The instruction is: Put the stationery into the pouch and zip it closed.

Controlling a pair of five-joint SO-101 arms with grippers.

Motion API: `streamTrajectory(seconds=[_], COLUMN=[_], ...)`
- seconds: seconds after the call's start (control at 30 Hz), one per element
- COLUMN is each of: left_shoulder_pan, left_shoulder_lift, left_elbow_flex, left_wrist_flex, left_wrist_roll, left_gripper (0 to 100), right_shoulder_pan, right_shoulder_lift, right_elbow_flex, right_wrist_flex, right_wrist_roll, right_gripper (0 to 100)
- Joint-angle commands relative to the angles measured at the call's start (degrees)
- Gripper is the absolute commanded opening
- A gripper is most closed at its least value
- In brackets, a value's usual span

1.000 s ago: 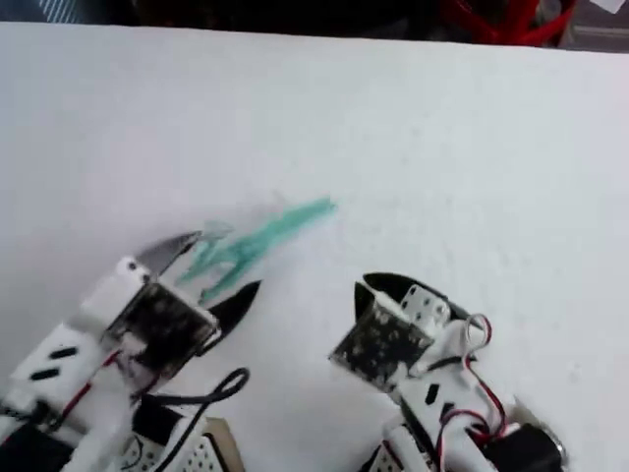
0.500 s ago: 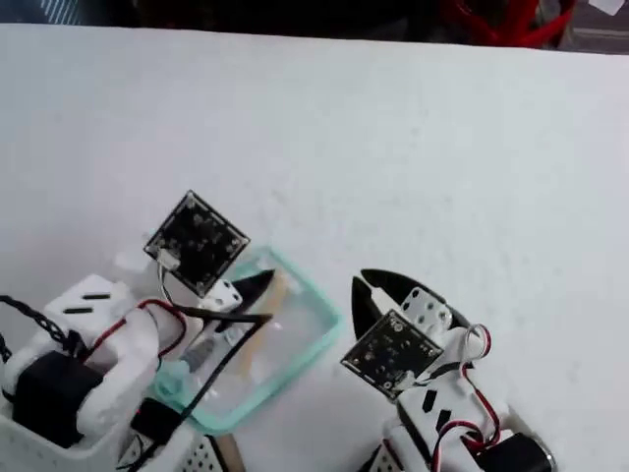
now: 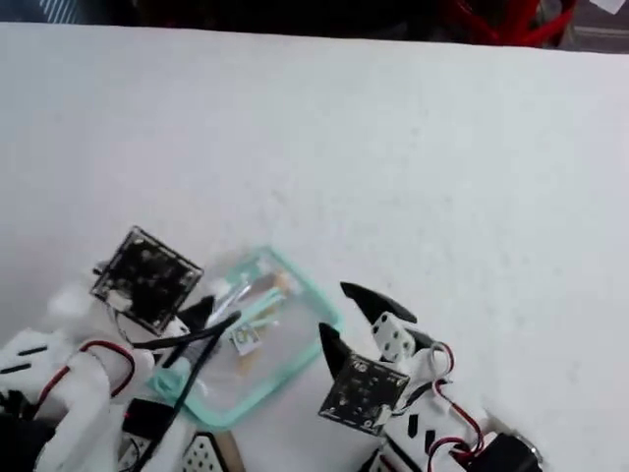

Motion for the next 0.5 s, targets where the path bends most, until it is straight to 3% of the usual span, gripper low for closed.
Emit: streamTrajectory(seconds=[0.0, 0.17, 0.47], left_shoulder_pan=[2.6, 5.1, 5.7], left_shoulder_lift=[0.0, 3.1, 15.3], left_elbow_flex=[4.6, 9.8, 0.5], left_wrist_flex=[0.7, 1.2, 2.3], left_wrist_roll=[-3.7, -5.0, -0.3], left_gripper=[26, 26, 26], right_shoulder_pan=[-0.9, 0.3, 0.7], right_shoulder_lift=[0.8, 2.9, 2.9], right_elbow_flex=[0.4, 1.0, 2.2], right_wrist_flex=[-0.2, -1.0, -2.0], right_wrist_roll=[1.1, 1.2, 1.3], right_gripper=[17.9, 17.1, 14.5])
